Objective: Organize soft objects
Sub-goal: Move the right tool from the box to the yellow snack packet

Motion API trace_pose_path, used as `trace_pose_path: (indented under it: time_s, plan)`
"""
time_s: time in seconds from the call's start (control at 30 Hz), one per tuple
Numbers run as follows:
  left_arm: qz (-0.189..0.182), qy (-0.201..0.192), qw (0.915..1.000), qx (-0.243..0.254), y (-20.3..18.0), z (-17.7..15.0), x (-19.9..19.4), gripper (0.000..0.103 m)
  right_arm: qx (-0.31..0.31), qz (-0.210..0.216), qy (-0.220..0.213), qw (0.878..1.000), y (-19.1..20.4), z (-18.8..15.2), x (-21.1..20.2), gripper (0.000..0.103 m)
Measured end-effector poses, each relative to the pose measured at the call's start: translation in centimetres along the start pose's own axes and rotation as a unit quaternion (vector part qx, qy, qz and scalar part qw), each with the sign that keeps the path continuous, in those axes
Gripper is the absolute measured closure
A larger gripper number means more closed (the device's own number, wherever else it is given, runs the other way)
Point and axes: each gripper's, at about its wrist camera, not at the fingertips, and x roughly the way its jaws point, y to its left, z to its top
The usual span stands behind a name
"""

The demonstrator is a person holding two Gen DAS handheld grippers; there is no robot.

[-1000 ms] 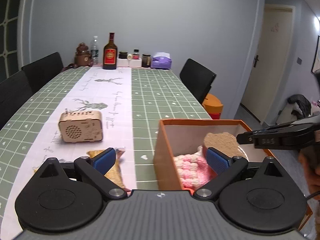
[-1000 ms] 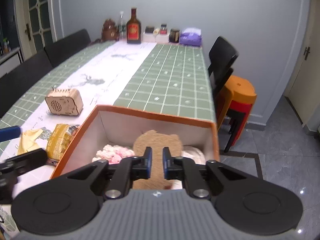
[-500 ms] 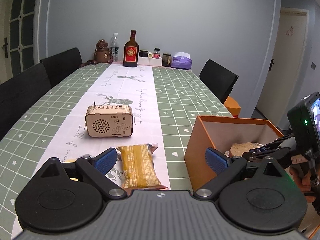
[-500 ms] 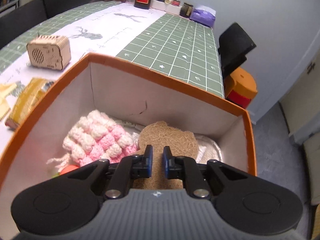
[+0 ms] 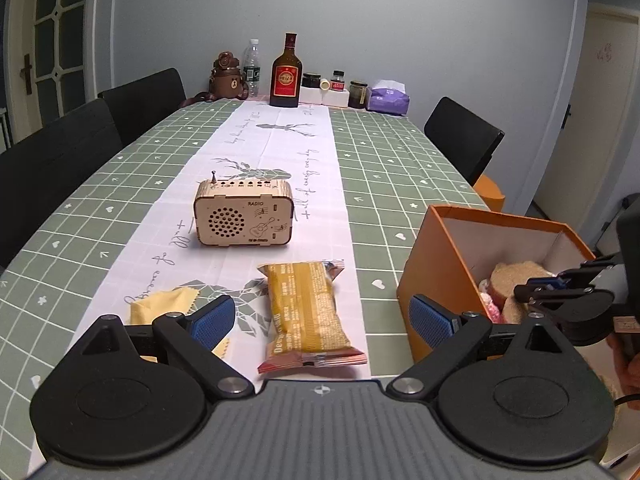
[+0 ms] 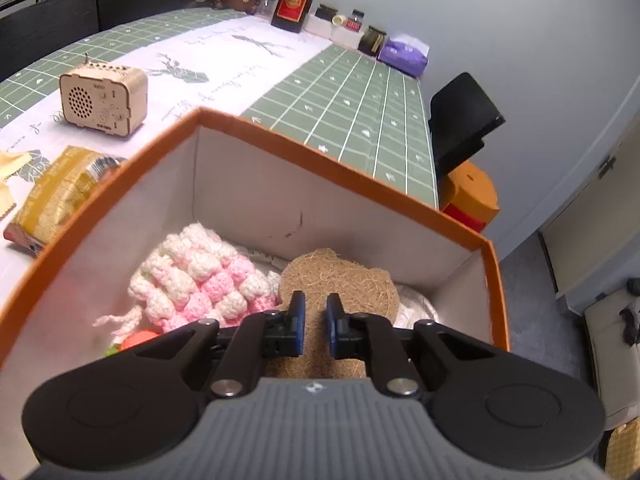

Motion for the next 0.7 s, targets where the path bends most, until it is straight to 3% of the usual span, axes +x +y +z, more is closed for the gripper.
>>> trace_pose_path:
  time_s: [0.03, 0.1, 0.43, 0.7]
  plan:
    - [0.002, -0.001, 1.0, 0.002, 0.0, 0.0, -0.1, 0.0, 0.007, -0.001, -0.003, 1.0, -0.1, 0.1, -0.2, 0.088]
    - [0.003, -0.003, 1.0, 0.003, 0.0, 0.1, -0.5, 0.0, 0.026, 0.005, -0.008, 1.0, -0.3, 0.2, -0.7, 0.066]
    - [-0.011, -0.037, 0.9991, 0.019, 0.5, 1.0, -4.1, 0.0, 0.084, -0.007, -0.071, 0.994, -0.9, 0.9, -5.9, 0.061]
    - [-0.007, -0.066, 0.9978, 0.003, 3.2, 1.7, -7.6, 0.0, 0.084, 0.022, -0.154, 0.984, 2.1, 2.8, -11.7, 0.044]
